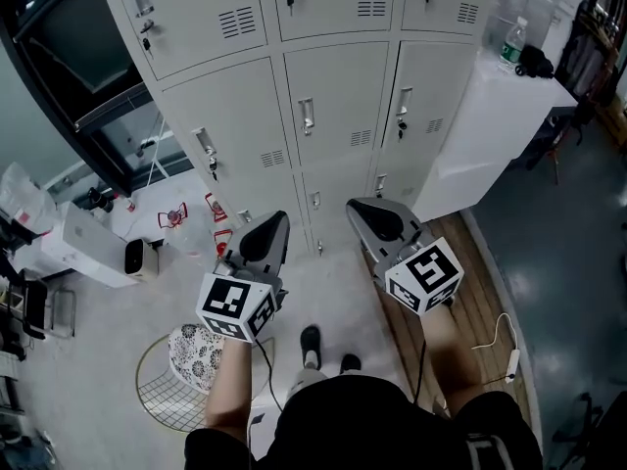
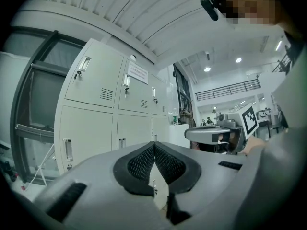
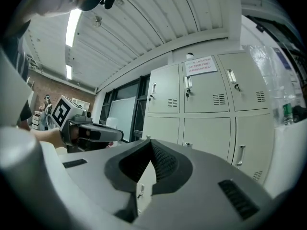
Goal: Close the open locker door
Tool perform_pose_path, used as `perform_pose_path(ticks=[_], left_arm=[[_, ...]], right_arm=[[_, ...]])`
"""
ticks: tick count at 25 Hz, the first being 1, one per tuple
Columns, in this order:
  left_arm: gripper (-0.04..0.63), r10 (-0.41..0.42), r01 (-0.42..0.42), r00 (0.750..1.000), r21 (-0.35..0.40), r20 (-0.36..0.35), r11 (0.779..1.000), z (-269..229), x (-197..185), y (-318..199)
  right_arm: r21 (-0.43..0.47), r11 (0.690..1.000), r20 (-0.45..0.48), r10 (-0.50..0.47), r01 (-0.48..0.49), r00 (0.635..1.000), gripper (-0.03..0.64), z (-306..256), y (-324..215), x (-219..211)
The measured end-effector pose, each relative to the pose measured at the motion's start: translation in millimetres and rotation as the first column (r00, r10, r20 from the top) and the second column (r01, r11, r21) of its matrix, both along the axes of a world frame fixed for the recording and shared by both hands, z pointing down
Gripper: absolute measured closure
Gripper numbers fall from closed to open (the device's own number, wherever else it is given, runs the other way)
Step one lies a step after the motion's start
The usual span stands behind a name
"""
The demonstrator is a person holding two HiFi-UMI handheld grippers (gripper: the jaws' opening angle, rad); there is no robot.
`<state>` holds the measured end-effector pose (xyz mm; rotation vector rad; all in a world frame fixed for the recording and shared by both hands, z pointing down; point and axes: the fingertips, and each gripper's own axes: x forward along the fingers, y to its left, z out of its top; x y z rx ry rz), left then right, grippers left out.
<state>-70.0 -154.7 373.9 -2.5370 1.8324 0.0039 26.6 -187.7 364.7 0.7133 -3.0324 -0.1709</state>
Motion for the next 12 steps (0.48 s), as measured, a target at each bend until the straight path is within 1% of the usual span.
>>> perform_pose_path(ticks=[3, 8, 12], left_arm=[[0.577, -0.007, 0.007, 1.000, -0.019, -0.009, 1.000, 13, 1, 2], [0.577, -0.013, 0.012, 0.999, -0.021, -0.029, 1.000, 20, 4, 5], [0.578, -0.015, 0.014, 0.999, -0.026, -0.038, 1.000, 25, 6, 4]], right_arm=[[-0.019, 1.000, 0.004, -0.009, 0.010, 1.000, 0.611, 12, 3, 1], [-0.048, 0.999, -0.001, -0.007, 0.007, 1.000, 0.612, 24, 3, 4], [-0.069, 0.998, 0.018, 0.003, -0.002, 1.000, 0.612, 29, 1, 7]])
